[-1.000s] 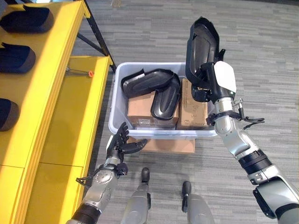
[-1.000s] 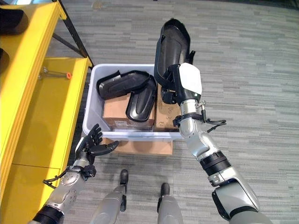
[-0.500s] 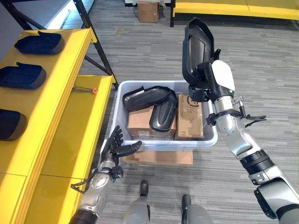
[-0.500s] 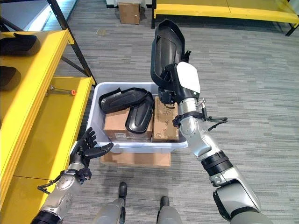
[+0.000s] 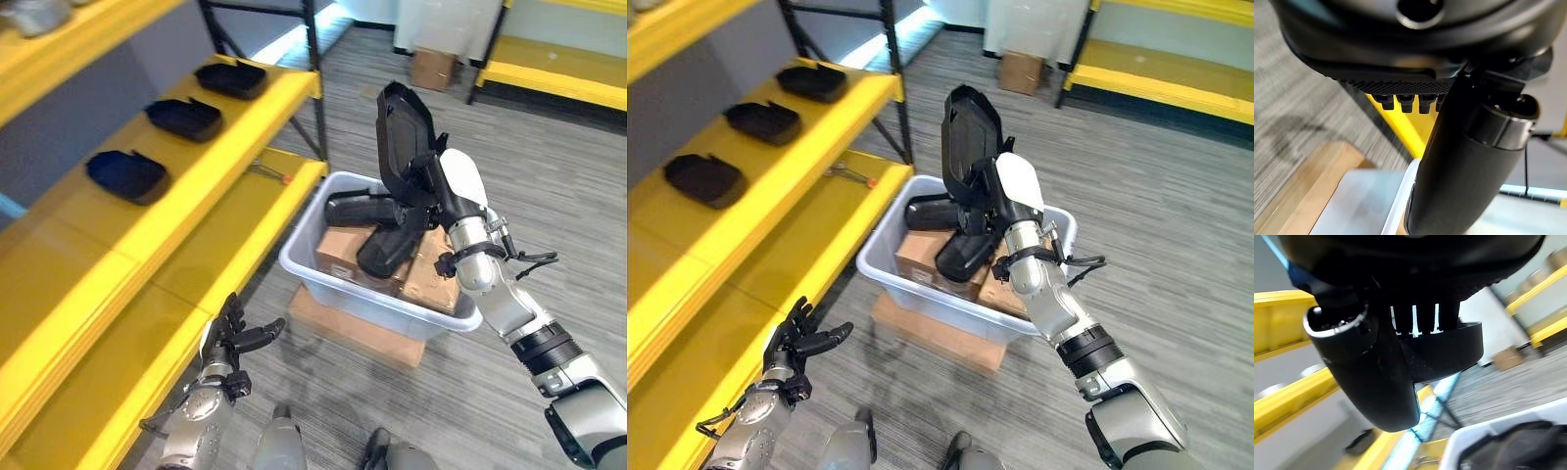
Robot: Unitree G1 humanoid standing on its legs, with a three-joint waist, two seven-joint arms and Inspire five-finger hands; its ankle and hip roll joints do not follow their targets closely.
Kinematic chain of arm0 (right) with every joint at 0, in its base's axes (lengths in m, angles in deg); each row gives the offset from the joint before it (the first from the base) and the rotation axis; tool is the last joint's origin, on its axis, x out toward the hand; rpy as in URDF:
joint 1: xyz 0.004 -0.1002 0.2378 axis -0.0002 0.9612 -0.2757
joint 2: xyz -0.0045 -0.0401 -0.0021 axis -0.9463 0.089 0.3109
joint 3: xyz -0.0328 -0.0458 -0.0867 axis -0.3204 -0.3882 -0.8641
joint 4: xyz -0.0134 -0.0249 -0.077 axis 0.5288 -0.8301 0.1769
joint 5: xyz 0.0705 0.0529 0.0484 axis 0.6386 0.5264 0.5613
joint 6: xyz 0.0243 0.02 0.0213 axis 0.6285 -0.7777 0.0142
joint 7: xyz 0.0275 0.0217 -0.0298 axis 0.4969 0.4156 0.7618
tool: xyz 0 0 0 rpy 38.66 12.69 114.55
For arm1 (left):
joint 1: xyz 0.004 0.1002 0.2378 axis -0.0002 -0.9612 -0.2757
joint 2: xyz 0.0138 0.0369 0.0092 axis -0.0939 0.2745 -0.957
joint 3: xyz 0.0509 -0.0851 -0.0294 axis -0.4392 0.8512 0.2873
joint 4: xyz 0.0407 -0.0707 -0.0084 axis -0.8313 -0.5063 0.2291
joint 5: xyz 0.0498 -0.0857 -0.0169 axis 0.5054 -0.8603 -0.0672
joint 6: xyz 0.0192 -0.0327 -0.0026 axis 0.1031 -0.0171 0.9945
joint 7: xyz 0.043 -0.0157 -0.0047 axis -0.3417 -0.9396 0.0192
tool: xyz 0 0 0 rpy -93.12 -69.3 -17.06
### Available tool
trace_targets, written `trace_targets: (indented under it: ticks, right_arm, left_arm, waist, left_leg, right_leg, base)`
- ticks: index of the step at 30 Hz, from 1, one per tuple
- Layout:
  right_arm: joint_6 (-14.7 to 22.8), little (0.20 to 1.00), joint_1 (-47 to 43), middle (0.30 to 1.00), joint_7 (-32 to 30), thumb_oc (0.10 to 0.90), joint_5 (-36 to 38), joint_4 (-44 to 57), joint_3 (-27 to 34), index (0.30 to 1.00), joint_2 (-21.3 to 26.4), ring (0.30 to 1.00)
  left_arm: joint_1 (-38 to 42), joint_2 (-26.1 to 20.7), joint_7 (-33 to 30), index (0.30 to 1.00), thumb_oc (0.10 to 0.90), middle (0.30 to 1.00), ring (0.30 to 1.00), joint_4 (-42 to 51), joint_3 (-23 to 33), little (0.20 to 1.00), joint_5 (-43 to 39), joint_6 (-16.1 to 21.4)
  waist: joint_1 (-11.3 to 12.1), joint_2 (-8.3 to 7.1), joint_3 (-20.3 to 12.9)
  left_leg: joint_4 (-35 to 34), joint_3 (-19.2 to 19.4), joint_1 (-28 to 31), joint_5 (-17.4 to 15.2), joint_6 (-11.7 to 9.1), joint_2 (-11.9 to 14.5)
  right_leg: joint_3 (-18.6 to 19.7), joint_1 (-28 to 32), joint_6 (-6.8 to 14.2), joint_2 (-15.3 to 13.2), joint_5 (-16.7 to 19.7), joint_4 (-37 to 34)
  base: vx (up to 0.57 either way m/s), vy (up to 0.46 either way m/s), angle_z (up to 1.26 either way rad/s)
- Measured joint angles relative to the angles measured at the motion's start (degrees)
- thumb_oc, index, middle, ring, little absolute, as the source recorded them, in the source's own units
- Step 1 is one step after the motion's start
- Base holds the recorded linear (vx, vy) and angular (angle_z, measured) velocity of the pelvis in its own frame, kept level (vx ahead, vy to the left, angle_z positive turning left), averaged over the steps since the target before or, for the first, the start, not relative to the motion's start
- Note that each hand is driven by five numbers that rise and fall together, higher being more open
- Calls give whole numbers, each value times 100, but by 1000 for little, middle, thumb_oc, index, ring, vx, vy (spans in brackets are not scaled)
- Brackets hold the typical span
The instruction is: Move parts from the plastic box to the shelf.
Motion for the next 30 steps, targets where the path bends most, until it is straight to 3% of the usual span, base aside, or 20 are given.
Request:
trace_targets:
  ticks: [2,3,5,7,9,12,17,24,30]
  right_arm:
    - [2,300,8,300,-7,400,-3,18,3,300,1,300]
    - [0,300,71,300,-7,400,-5,108,42,300,44,300]
    - [-5,300,200,300,-8,400,-10,333,175,300,194,300]
    - [-4,300,330,300,-18,400,-16,406,354,300,177,300]
    - [5,300,423,300,-9,400,-16,405,359,300,113,300]
    - [9,300,512,300,4,400,-23,407,369,300,103,300]
    - [56,300,679,300,14,400,-201,406,364,300,-143,300]
    - [52,300,773,300,155,400,-305,405,358,300,-318,300]
    - [44,300,762,300,245,400,-462,401,242,300,-392,300]
  left_arm:
    - [37,53,31,1000,900,1000,1000,6,-13,1000,2,-3]
    - [74,136,43,1000,900,1000,1000,10,-36,1000,3,-3]
    - [124,187,56,1000,900,1000,1000,70,-283,1000,20,-10]
    - [271,188,153,1000,900,1000,1000,61,-454,1000,31,-27]
    - [230,179,182,1000,900,1000,1000,67,-478,1000,40,-29]
    - [160,75,179,1000,900,1000,1000,91,-399,1000,41,-21]
    - [-238,17,181,1000,900,1000,1000,87,-385,1000,42,-40]
    - [-496,-5,192,1000,900,1000,1000,92,-189,1000,43,-43]
    - [-462,-49,191,1000,900,1000,1000,106,-8,1000,44,-42]
  waist:
    - [-60,38,-23]
    - [-232,55,-33]
    - [-443,194,-120]
    - [-466,156,-123]
    - [-260,131,-125]
    - [-70,144,-129]
    - [124,105,-124]
    - [352,-69,-141]
    - [451,-86,-137]
  left_leg:
    - [-191,383,345,94,-44,290]
    - [-510,582,511,240,-73,352]
    - [-1622,809,797,387,-128,193]
    - [-2095,866,772,296,-210,-103]
    - [-2057,752,665,278,-204,-273]
    - [-2031,714,460,54,26,-384]
    - [-2041,555,289,-28,-20,-530]
    - [-2006,440,149,58,-28,-601]
    - [-1946,464,106,26,16,-679]
  right_leg:
    - [-271,-106,-9,-74,-66,256]
    - [-352,-193,-5,-188,-135,507]
    - [-358,-518,46,-410,-187,1010]
    - [-443,-710,188,-783,-233,1342]
    - [-425,-716,374,-997,-147,1363]
    - [-569,-724,575,-1179,-85,1357]
    - [-610,-760,749,-1324,-76,1424]
    - [-658,-783,727,-1323,106,1306]
    - [-599,-777,739,-1326,301,1102]
  base:
    - [-47,137,97]
    - [-20,212,118]
    - [39,219,129]
    - [25,154,90]
    - [-17,103,50]
    - [8,210,50]
    - [17,140,27]
    - [11,108,7]
    - [2,150,-4]
